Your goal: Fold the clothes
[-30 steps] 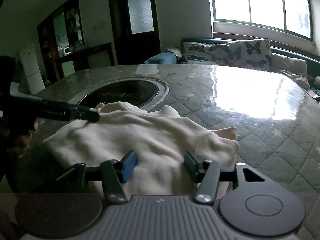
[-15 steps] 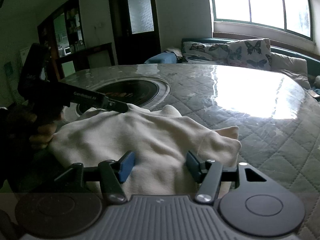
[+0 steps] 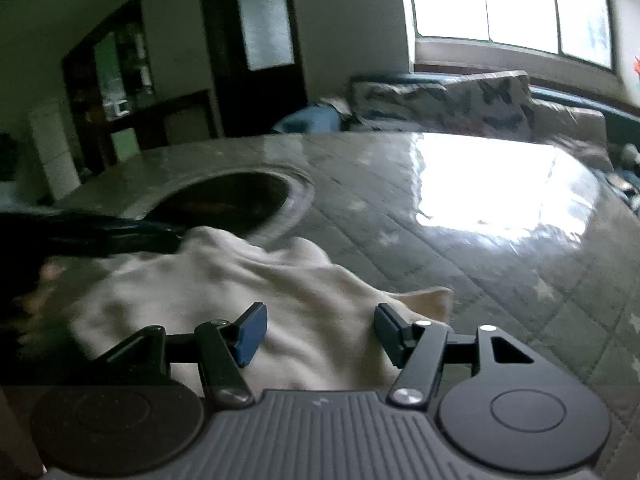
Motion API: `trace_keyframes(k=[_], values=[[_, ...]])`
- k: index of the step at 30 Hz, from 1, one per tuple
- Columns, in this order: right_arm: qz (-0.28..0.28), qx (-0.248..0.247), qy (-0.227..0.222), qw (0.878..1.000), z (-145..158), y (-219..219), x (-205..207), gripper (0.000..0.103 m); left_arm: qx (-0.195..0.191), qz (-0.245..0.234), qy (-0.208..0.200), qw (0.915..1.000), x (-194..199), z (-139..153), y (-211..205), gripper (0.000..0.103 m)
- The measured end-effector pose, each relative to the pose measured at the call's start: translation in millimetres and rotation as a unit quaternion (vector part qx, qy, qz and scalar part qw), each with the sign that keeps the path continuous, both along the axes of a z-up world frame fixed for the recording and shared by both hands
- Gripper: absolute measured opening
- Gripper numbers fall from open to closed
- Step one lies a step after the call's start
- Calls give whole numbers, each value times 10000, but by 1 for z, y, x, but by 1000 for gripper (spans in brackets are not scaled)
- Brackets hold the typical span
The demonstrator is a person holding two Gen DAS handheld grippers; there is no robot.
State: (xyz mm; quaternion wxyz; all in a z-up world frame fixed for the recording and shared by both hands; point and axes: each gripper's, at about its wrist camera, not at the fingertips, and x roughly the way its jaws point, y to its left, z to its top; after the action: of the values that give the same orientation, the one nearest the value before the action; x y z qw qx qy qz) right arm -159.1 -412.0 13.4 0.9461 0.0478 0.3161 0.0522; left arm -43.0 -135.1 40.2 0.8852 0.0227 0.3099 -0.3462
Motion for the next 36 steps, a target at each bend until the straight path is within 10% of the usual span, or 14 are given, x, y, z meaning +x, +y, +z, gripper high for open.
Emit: trace_keyframes(k=[21, 32, 36], values=[[-642, 559, -17, 9964, 2, -28, -50, 66, 290, 578, 363, 9973, -28, -10, 51, 65], [-662, 1049, 85, 9922, -11, -34, -44, 59, 68, 603, 766, 9952, -18, -12, 53, 63], [-673, 1177, 108, 9907, -10, -35, -45, 44, -108, 571, 970, 9936, -16, -13, 53, 43]])
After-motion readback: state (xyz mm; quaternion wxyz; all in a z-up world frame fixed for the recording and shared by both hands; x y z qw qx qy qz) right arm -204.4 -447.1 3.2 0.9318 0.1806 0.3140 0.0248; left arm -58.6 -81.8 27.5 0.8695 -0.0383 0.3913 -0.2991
